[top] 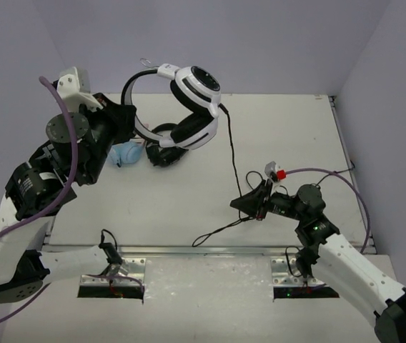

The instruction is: Wrap the headphones

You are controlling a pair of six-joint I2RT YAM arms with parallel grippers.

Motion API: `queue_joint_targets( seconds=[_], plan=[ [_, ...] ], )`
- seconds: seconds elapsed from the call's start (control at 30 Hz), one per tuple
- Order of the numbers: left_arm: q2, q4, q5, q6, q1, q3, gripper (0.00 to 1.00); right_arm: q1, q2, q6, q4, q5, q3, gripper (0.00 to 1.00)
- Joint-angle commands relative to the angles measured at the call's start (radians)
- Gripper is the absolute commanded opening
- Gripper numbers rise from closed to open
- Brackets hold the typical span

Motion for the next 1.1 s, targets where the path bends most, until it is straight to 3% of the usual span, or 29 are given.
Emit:
queue_joint_targets(
  seconds=[0.0, 0.17, 0.23, 0.3, 0.47, 0.63, 0.97, 1.07],
  plan=[
    [-0.015, 0.149, -0.078, 0.022, -0.006, 0.018, 0.00, 0.003, -0.055, -0.048, -0.061, 0.084, 0.032, 0.01],
    [-0.009, 0.224, -0.233, 0.242, -0.006, -0.091, 0.00, 0.003, -0.173, -0.183, -0.426, 0.263, 0.228, 0.01],
    [-0.029, 0.321, -0.253, 0.302, -0.006, -0.206, 0.00, 0.003, -0.185, -0.242, -0.525, 0.317, 0.296, 0.01],
    [-0.070, 0.469, -0.227, 0.425, -0.006, -0.305, 0.00, 0.003, -0.184, -0.281, -0.648, 0.392, 0.402, 0.01],
    [-0.073, 0.605, -0.096, 0.661, -0.006, -0.540, 0.00, 0.003, -0.144, -0.402, -0.847, 0.485, 0.635, 0.01],
    [-0.017, 0.597, 0.090, 0.715, -0.006, -0.611, 0.00, 0.003, -0.046, -0.468, -0.918, 0.358, 0.797, 0.01],
    [0.108, 0.516, 0.130, 0.783, -0.020, -0.616, 0.00, 0.005, 0.023, -0.693, -1.067, 0.229, 0.907, 0.01],
    [0.118, 0.465, 0.285, 0.778, -0.048, -0.626, 0.00, 0.005, 0.058, -0.717, -1.053, 0.218, 0.933, 0.01]
  ],
)
